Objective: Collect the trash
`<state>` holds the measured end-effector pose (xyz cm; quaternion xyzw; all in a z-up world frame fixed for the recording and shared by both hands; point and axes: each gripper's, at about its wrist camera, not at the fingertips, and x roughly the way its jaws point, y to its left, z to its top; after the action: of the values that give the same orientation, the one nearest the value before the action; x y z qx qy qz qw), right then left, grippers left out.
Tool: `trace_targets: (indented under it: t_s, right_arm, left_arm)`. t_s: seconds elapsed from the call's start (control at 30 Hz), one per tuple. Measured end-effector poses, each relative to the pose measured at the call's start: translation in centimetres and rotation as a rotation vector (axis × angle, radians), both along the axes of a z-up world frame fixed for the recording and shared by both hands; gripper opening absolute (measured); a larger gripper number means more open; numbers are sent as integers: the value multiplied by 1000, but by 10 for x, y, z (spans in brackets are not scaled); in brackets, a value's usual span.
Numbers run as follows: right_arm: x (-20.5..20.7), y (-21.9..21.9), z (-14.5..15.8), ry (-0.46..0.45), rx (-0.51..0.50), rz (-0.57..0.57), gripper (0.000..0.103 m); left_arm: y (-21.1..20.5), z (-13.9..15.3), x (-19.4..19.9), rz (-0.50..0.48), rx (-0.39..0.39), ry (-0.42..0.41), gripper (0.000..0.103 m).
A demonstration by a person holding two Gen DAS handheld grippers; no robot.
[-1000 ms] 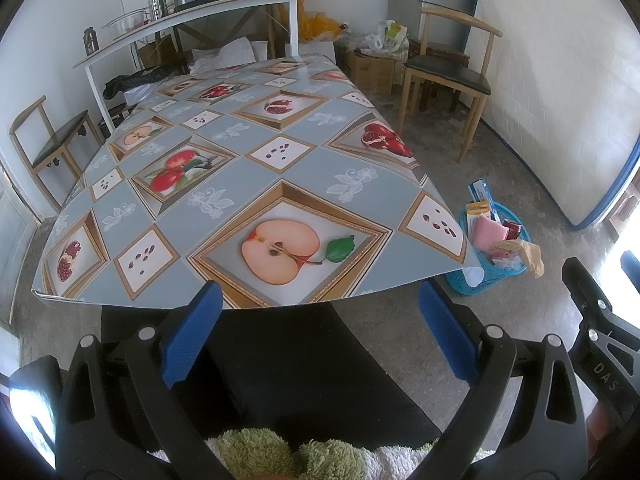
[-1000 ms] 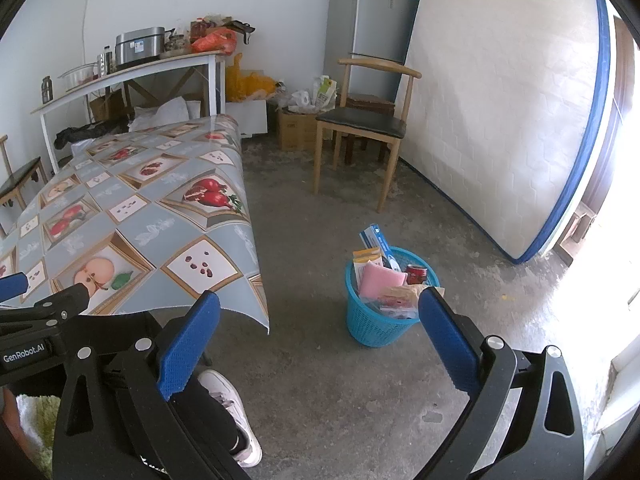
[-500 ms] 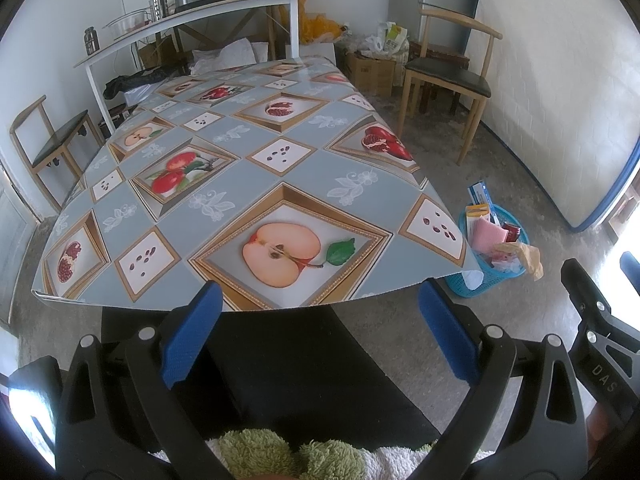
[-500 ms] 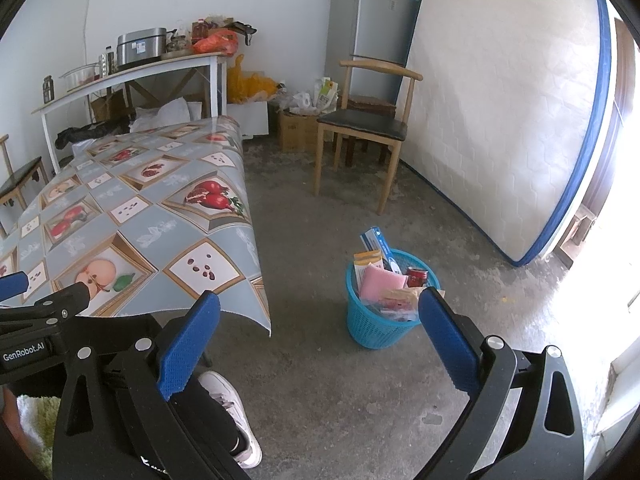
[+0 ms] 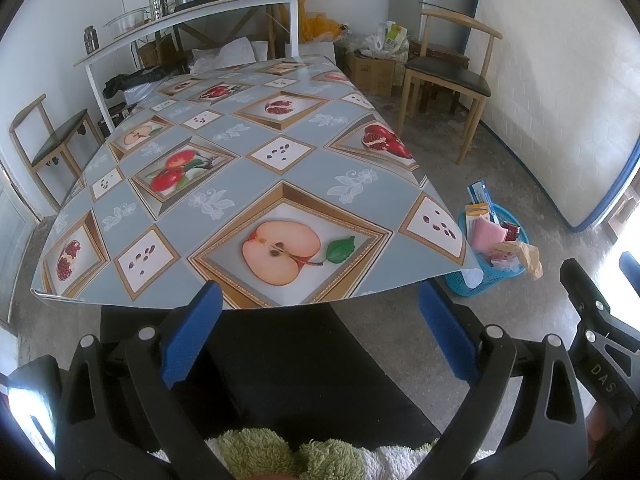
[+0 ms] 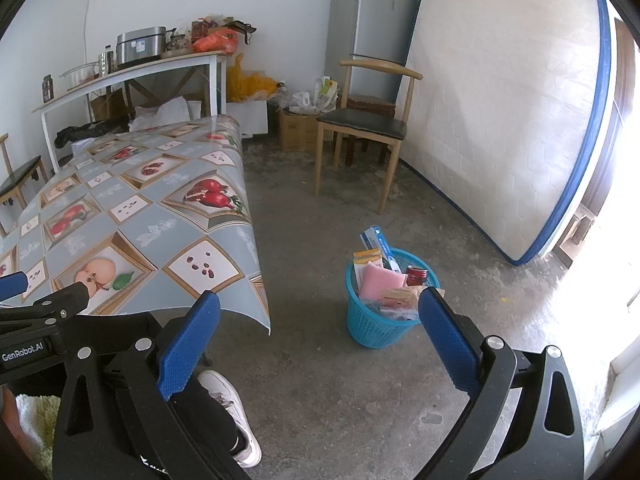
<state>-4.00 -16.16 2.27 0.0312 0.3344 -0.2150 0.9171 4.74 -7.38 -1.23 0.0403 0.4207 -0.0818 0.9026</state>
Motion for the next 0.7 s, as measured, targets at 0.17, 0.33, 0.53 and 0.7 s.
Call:
trace_targets:
  t_s: [0.17, 0.33, 0.53, 0.7]
  right_arm:
    - [0, 1, 1, 1, 0, 0, 97]
    - [0, 2, 1, 1, -1, -1, 97]
    - [0, 2, 1, 2, -1, 0, 97]
    - [0, 2, 1, 2, 0, -1, 97]
  left_arm:
    - [0, 0, 0, 0, 0, 0, 94]
    - [0, 0, 0, 0, -1, 1, 94]
    - [0, 0, 0, 0, -1, 1, 94]
    - [0, 0, 0, 1, -1, 1, 94]
